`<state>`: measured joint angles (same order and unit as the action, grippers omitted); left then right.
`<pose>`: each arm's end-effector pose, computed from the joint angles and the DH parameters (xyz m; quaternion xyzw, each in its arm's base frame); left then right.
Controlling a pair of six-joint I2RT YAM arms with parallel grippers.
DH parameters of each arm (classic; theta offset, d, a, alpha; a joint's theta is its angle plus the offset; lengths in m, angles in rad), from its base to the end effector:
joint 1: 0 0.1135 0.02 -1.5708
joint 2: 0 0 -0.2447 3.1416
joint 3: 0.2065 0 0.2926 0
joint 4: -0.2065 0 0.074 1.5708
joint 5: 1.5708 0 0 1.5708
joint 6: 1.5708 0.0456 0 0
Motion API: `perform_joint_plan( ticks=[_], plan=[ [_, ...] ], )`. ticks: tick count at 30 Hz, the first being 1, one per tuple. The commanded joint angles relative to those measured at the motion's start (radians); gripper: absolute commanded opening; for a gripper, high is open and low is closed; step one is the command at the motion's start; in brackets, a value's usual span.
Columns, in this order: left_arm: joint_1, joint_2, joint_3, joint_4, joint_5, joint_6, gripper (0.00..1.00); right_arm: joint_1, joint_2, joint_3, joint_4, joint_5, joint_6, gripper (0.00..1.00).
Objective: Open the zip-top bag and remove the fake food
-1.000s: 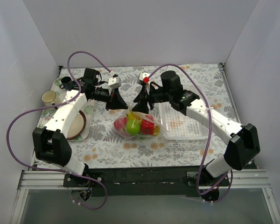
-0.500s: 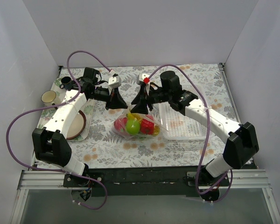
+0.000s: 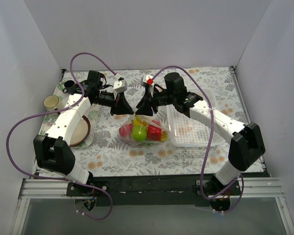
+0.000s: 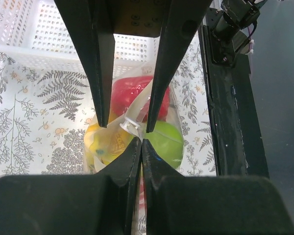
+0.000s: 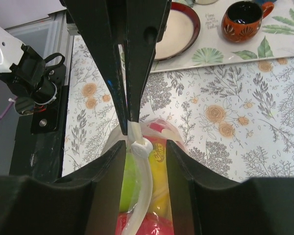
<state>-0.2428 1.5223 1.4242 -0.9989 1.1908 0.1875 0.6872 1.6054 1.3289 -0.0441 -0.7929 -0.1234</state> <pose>0.3203 -0.1230 0.3087 0.3004 0.7581 -0.5503 0.1792 0.3048 0.2922 0.3042 -0.5026 0.5983 0.4509 0.4314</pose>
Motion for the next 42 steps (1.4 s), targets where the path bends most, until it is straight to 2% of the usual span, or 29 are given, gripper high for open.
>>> perform_joint_plan(
  ticks=[1,5,9,17,23,29,31,35,37,38,40,42],
  plan=[
    [-0.003,-0.04,0.041,-0.024,0.047,0.027,0.0,-0.005,0.007,0.064,0.032,-0.046,0.011,0.43],
    [-0.001,-0.04,0.045,-0.029,0.046,0.029,0.0,-0.008,0.028,0.082,0.01,-0.065,0.016,0.32],
    [-0.003,-0.039,0.058,-0.041,0.049,0.036,0.0,-0.009,0.048,0.096,-0.019,-0.089,0.011,0.32],
    [-0.003,-0.036,0.082,-0.066,0.058,0.053,0.0,-0.028,0.097,0.138,-0.063,-0.175,0.013,0.34],
    [-0.001,-0.036,0.09,-0.086,0.064,0.067,0.0,-0.032,0.111,0.15,-0.065,-0.2,0.028,0.45],
    [-0.003,-0.04,0.081,-0.092,0.066,0.076,0.0,-0.032,0.129,0.162,-0.045,-0.232,0.062,0.47],
    [-0.003,-0.04,0.079,-0.092,0.061,0.079,0.0,-0.032,0.131,0.164,-0.024,-0.247,0.085,0.41],
    [-0.004,-0.042,0.074,-0.089,0.053,0.079,0.0,-0.032,0.133,0.161,-0.017,-0.259,0.1,0.18],
    [-0.004,-0.044,0.067,-0.081,0.047,0.079,0.0,-0.032,0.117,0.144,-0.011,-0.259,0.1,0.1],
    [-0.003,-0.044,0.061,-0.076,0.038,0.079,0.0,-0.034,0.11,0.138,-0.004,-0.258,0.1,0.02],
    [-0.003,-0.042,0.056,-0.069,0.032,0.075,0.0,-0.032,0.09,0.118,0.004,-0.243,0.103,0.01],
    [-0.004,-0.04,0.053,-0.067,0.027,0.073,0.16,-0.032,0.073,0.112,0.006,-0.223,0.102,0.01]
  ],
)
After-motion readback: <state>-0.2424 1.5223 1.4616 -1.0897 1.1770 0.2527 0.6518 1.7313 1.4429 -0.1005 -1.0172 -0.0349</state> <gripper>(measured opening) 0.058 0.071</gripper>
